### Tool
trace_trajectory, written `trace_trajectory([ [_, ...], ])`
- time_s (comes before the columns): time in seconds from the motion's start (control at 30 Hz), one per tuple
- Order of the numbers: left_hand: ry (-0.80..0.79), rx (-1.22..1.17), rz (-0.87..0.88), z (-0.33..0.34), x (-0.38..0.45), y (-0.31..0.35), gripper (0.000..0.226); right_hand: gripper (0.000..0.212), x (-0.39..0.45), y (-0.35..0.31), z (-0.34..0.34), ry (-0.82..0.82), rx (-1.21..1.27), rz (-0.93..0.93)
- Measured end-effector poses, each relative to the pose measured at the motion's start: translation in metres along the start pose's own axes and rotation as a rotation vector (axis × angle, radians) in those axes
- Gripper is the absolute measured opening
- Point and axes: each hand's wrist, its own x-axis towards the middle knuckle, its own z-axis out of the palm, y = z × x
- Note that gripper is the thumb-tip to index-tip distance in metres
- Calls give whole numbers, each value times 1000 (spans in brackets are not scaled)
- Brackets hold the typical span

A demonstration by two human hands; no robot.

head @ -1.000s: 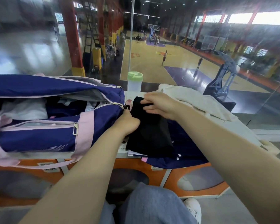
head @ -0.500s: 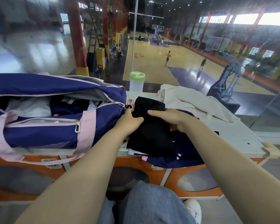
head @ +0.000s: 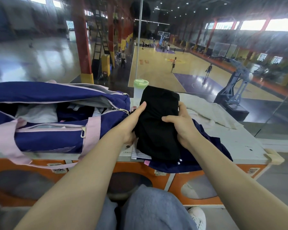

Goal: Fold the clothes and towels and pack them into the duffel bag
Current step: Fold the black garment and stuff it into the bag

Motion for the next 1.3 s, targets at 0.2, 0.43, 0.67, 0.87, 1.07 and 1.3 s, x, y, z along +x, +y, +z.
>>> trace_trajectory([
  [0.2, -57, -54, 141, 9, -18, 11, 66, 69, -13, -24, 0, -83, 20, -153],
  [0.43, 59, -90, 442, 12, -51, 17, 39, 72, -10, -38, -1, -104, -285, -149],
  [0.67, 0, 36, 518, -8, -95, 39, 37, 60, -10, -68, 20, -142, -713, -563],
  [0.87, -24, 74, 506, -39, -120, 52, 29, 30, -11, -59, 55, -436, -193, -45],
  [1.07, 39, 92, 493, -70, -139, 49, 49, 37, -16, -37, 98, -337, 195, 338],
  [1.3, 127, 182, 497, -109, -156, 42, 59, 47, -2, -31, 130, -438, 188, 471],
])
